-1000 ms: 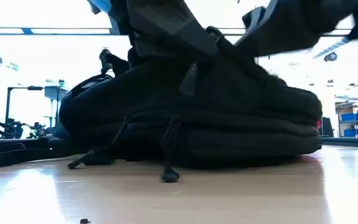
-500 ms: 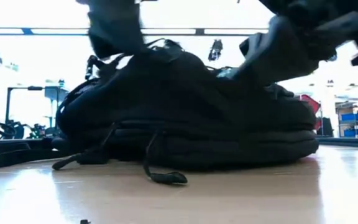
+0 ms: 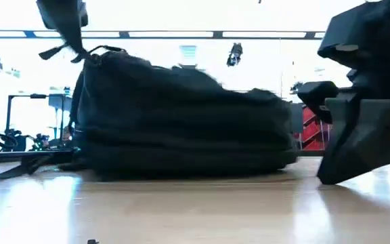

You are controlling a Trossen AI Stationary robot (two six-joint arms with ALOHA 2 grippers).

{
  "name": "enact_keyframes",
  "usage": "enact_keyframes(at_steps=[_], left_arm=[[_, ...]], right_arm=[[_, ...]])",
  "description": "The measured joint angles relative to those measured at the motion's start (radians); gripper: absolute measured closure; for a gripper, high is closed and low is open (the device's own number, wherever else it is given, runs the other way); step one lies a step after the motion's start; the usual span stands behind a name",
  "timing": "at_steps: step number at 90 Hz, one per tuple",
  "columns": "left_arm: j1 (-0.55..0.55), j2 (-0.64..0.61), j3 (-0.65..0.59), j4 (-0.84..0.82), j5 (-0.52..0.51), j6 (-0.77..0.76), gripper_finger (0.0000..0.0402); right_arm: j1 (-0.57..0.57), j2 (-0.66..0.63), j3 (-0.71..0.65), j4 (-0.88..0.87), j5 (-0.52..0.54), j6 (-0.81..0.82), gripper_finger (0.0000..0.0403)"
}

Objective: Unpack backpack
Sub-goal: Close the black backpack

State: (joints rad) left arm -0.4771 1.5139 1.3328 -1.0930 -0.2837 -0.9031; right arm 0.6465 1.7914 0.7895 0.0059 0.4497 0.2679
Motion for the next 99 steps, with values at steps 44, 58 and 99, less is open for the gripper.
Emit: enact_keyframes(at_steps=[44,58,99], left_arm=[[0.051,0.219,-0.033,0.594,0.198,0.217,0.0401],[0.073,0.345,0.009,0.596,0.256,0.253,0.0401],[0.065,0.447,0.146,0.372,0.212,0.294,0.0401]], right_arm=[[0.008,-0.221,0.002,0.284,0.093,-0.247,0.0403],[-0.03,-0.208,0.001,0.321,0.093,-0.269,0.0403],[-0.117,-0.019,0.003,0.303,-0.039,-0.154,0.0403]])
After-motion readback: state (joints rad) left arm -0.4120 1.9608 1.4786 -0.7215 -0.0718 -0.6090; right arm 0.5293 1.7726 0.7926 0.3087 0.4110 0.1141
